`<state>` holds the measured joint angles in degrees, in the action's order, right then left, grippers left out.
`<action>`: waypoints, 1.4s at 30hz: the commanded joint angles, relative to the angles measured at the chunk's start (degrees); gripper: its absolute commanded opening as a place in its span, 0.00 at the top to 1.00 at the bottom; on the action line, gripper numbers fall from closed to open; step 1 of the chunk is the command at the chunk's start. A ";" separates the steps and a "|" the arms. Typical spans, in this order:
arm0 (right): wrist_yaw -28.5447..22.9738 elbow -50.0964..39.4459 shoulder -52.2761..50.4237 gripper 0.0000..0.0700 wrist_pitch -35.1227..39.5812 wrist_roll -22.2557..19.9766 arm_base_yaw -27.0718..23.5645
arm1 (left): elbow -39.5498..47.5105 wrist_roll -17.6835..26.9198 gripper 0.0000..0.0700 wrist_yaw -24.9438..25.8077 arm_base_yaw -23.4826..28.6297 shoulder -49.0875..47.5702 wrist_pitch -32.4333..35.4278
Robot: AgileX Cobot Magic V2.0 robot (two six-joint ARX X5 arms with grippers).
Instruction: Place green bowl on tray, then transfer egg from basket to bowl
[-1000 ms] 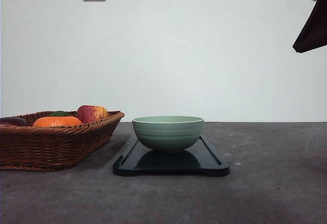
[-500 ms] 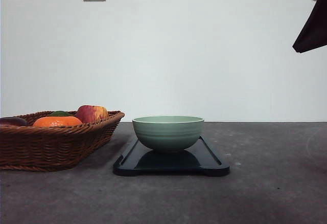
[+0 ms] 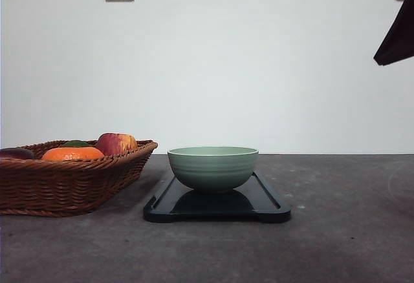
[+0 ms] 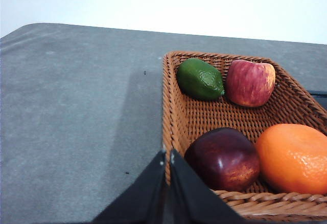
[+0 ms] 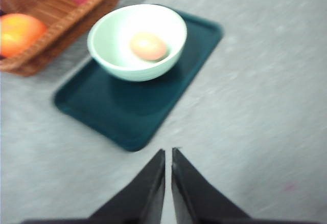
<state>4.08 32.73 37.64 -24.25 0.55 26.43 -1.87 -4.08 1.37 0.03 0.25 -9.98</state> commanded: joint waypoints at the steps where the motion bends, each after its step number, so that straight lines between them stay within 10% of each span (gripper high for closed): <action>1: -1.31 -2.03 -1.64 0.98 2.53 -3.62 -1.21 | 1.11 0.28 1.00 -0.14 0.07 0.02 0.92; 17: -1.13 -28.65 -34.88 0.98 16.99 -2.31 -22.56 | 1.11 0.29 1.00 -0.14 0.07 0.02 0.92; 42: -1.16 -32.06 -37.43 0.98 18.26 -0.39 -23.25 | 1.11 0.28 1.00 -0.14 0.07 0.02 0.92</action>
<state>2.98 0.93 0.30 -6.76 -0.58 3.05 -1.87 -4.08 1.39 0.03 0.27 -10.00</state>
